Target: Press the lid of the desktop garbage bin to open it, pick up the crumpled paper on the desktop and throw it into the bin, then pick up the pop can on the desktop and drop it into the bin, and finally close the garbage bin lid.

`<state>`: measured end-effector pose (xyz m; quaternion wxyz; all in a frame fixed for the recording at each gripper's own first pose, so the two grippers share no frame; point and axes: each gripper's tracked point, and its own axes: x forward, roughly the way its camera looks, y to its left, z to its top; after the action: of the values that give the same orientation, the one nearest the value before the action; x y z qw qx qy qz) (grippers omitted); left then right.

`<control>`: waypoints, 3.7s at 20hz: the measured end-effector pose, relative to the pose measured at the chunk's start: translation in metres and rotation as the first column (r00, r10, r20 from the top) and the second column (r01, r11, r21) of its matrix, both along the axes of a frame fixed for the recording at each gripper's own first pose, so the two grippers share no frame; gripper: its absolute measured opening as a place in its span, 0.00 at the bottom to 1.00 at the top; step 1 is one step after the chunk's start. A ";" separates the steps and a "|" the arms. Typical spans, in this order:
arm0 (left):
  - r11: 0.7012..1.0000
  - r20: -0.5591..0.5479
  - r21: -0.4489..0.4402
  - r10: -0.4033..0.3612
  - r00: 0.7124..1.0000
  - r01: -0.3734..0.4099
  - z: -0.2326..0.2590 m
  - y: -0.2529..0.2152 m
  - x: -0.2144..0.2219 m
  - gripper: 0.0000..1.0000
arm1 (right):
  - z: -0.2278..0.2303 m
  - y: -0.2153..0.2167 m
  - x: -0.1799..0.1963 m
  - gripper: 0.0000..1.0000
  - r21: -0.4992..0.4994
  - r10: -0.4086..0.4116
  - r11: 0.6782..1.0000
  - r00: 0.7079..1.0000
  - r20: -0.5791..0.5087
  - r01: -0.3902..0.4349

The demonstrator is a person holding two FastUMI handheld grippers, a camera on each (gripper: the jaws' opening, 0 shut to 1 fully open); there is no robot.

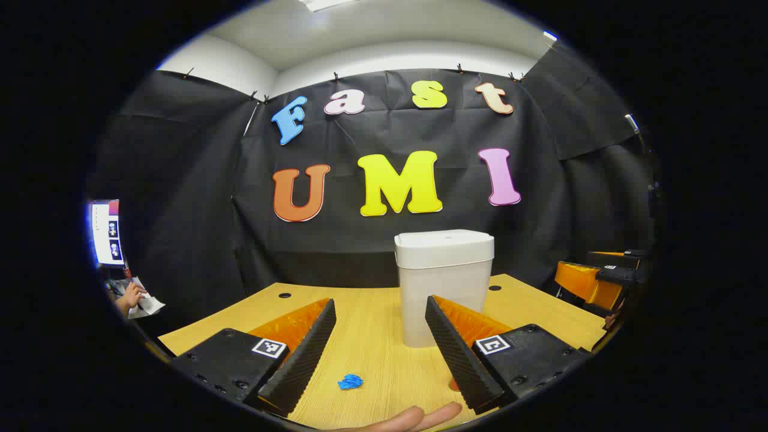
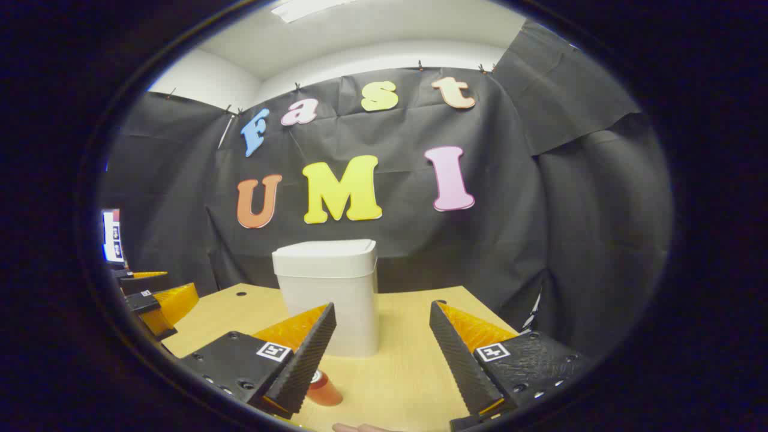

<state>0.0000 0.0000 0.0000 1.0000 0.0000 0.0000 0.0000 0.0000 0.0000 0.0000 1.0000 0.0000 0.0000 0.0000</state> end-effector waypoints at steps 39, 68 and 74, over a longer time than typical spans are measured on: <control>1.000 -0.085 0.024 0.006 0.996 -0.004 -0.056 0.007 0.008 0.99 | 0.038 0.053 0.078 0.92 -0.098 0.103 0.989 0.993 -0.050 -0.107; 0.999 -0.161 -0.014 0.041 0.986 -0.044 -0.109 0.042 0.011 0.99 | 0.054 0.112 0.210 0.01 -0.044 0.135 0.988 0.961 -0.243 -0.150; 1.000 -0.135 -0.004 0.003 0.991 -0.004 -0.106 0.033 0.012 0.99 | 0.106 0.101 0.177 0.00 0.050 0.139 0.989 0.988 -0.073 -0.136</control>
<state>0.0116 0.0325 -0.1065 0.9977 -0.0022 0.0677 0.0019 0.1767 0.1008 0.1058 0.9966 0.0224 0.0382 0.0690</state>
